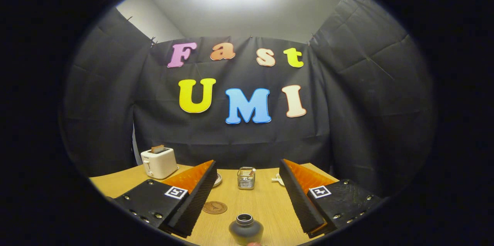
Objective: Take the bottle from table, then pour the juice into the cup, finally place the bottle on the coaster
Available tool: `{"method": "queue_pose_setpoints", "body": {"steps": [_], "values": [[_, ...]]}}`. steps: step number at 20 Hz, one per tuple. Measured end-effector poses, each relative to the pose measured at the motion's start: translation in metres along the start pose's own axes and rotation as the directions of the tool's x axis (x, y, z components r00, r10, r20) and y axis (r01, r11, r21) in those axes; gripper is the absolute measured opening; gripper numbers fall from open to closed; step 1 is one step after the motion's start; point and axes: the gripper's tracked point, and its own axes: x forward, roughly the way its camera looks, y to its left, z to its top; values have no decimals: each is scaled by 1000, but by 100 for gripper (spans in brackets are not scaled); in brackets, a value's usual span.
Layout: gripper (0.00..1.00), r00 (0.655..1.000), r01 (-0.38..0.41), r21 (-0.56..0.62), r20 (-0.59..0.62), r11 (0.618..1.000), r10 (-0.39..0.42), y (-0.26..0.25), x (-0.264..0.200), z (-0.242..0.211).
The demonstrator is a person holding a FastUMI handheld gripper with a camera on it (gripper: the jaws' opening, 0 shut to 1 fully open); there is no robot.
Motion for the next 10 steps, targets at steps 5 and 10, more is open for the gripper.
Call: {"method": "queue_pose_setpoints", "body": {"steps": [5,10], "values": [[99,996,-23,3,-82,1000,23,1,-2,-36],[99,988,-45,-6,-150,999,43,3,-5,-67]]}}
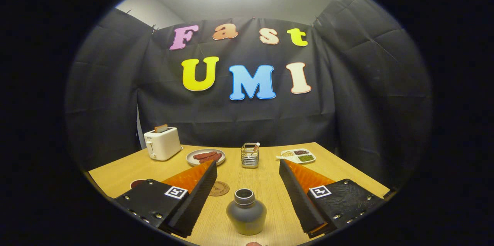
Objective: Take the bottle from table, then pour the juice into the cup, finally place the bottle on the coaster
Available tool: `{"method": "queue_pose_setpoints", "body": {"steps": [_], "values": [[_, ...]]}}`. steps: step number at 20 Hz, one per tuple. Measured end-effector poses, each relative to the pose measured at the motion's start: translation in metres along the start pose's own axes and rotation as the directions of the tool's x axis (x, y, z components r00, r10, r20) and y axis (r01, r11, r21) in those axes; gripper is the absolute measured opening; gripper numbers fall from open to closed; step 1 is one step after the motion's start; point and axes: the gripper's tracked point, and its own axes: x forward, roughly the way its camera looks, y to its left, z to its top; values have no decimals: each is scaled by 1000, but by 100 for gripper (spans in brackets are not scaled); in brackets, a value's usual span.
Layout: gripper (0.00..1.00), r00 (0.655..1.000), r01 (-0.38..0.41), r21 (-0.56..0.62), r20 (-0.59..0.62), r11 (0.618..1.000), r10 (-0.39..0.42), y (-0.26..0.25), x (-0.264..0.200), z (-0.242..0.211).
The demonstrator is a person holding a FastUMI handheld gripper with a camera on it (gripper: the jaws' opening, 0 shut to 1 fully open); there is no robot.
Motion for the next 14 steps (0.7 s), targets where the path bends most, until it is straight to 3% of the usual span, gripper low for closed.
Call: {"method": "queue_pose_setpoints", "body": {"steps": [14], "values": [[99,985,-17,-15,-174,1000,14,1,4,-73]]}}
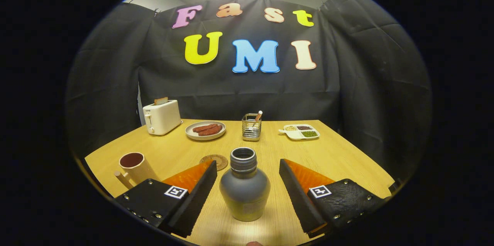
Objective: Take the bottle from table, then pour the juice into the cup, finally place the bottle on the coaster
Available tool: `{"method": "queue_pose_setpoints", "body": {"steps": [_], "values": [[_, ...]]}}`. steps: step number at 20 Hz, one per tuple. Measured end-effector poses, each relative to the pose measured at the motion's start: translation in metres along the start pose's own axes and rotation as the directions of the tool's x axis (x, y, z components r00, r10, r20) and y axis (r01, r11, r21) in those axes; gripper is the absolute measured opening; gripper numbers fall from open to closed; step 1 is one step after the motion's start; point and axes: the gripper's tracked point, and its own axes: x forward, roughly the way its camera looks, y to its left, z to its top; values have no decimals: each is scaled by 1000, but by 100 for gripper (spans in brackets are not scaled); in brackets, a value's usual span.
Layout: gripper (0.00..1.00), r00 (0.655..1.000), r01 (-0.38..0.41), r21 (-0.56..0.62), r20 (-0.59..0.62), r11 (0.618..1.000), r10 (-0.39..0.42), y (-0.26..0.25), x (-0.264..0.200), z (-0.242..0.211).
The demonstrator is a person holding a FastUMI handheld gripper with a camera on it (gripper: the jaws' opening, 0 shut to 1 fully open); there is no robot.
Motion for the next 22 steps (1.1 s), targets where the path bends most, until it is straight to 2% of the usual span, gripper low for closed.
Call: {"method": "queue_pose_setpoints", "body": {"steps": [22], "values": [[99,977,16,41,-214,999,-7,3,12,-83]]}}
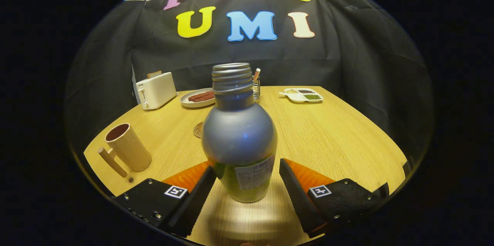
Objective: Take the bottle from table, then pour the juice into the cup, finally place the bottle on the coaster
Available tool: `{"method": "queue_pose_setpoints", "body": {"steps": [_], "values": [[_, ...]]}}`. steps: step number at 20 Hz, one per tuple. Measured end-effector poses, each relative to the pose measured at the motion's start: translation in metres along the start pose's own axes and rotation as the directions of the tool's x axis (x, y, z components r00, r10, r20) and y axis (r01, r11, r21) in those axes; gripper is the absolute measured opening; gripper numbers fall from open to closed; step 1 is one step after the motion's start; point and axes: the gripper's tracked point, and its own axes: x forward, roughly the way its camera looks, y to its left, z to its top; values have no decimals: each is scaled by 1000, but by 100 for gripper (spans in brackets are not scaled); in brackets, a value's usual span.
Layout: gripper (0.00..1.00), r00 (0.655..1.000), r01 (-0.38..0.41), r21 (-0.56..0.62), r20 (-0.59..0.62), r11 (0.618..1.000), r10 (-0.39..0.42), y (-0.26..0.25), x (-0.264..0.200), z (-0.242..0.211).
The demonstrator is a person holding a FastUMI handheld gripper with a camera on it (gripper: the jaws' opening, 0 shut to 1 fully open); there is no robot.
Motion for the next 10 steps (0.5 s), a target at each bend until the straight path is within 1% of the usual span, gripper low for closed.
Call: {"method": "queue_pose_setpoints", "body": {"steps": [6,10], "values": [[99,999,0,-8,-40,1000,0,1,4,-12],[81,999,2,-24,-43,1000,-3,4,5,-11]]}}
